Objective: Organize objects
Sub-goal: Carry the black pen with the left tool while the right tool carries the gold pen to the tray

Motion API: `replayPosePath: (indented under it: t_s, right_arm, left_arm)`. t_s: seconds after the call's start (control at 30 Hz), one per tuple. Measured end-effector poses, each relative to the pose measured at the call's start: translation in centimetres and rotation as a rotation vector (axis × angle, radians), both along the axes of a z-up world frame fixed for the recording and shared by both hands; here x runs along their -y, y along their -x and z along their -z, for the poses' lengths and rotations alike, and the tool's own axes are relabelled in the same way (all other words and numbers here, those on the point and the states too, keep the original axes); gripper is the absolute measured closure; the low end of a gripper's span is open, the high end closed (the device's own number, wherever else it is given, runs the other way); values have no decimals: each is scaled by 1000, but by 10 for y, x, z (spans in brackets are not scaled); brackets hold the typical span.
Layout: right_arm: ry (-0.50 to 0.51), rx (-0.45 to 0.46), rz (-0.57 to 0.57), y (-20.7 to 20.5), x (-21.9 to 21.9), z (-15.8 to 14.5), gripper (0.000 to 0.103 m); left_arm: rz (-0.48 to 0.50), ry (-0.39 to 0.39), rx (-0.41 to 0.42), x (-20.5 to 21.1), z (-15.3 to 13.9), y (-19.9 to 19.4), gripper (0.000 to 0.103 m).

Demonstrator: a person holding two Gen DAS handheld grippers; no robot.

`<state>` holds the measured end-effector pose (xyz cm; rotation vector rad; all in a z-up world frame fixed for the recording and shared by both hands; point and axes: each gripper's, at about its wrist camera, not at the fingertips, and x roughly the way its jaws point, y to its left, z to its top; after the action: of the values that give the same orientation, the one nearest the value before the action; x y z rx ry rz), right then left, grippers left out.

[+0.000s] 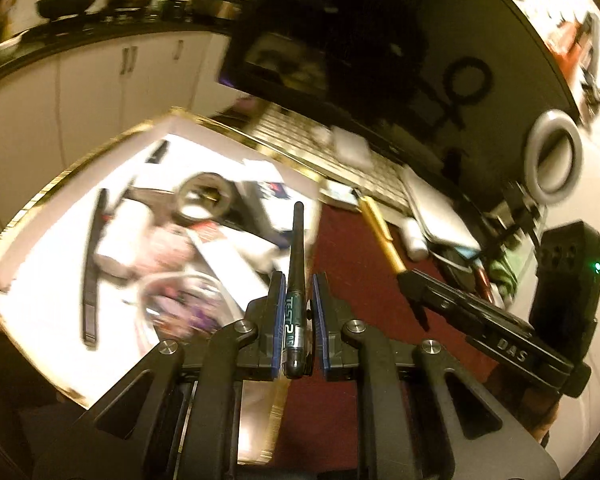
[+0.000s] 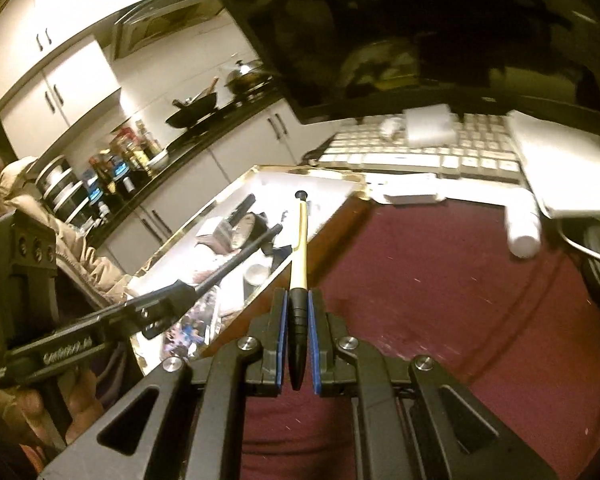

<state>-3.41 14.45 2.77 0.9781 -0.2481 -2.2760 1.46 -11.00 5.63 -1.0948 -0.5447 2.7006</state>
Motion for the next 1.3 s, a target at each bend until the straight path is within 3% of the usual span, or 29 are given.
replayPosePath:
  t_s: [0.4,0.63,0.77,1.07,1.2,1.3]
  right_arm:
    - [-16,37,-107,48,73,-1,95]
    - [-26,83,-85,70,93,8,95]
    - [-49,102,-54,79,94,16,95]
    - [-122,93,-56,84,110,28,95]
    - [-134,99,-65,84,114,32,95]
    - [-131,111,-69,85,114,35,94]
  left_arm:
    - [-173,8,25,65,4,11,90]
    - [-260,33,-2,87,1,8,90]
    - [-309,58,50,102,15,24,90]
    - [-310,63,125,106,40,36,90]
    - [-310,69,131,106,41,38,90]
    - [-306,119,109,98,35,36,90]
